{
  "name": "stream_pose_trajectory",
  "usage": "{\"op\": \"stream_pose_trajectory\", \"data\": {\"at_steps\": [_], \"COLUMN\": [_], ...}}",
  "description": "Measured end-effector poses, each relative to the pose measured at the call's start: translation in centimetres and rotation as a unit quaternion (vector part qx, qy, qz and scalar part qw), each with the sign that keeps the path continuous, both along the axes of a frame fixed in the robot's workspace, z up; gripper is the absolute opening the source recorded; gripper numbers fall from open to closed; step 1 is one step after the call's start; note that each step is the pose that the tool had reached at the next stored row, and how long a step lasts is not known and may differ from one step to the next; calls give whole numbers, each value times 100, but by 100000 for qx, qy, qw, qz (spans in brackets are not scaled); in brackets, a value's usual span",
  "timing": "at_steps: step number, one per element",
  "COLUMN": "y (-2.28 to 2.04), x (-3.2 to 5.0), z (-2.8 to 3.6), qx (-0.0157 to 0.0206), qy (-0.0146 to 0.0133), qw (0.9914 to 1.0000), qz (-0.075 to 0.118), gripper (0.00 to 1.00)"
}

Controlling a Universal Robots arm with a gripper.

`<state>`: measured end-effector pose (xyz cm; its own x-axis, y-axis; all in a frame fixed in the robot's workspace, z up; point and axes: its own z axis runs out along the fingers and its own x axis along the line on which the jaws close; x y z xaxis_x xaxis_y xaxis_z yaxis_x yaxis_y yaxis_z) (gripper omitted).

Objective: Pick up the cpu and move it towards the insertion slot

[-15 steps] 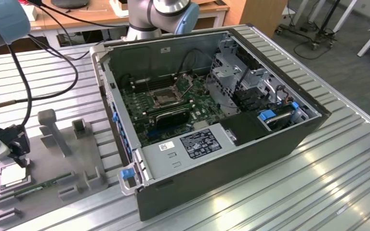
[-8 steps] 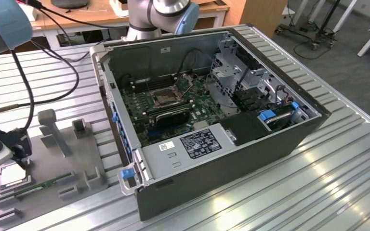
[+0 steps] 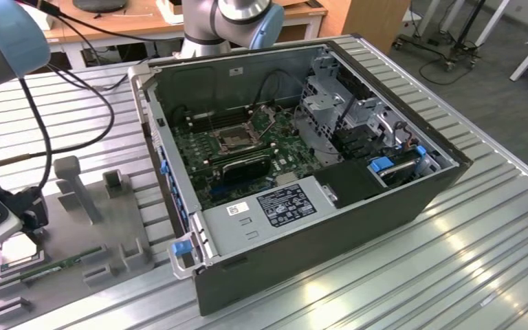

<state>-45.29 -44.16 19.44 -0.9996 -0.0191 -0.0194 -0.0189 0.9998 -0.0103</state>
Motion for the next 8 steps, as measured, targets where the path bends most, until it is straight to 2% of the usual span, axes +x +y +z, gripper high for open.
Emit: {"op": "stream_pose_trajectory", "data": {"at_steps": [8], "y": [0], "x": [0], "z": [-38], "qx": [-3], "qy": [5], "qw": [100000], "qz": [1], "gripper": [66]}}
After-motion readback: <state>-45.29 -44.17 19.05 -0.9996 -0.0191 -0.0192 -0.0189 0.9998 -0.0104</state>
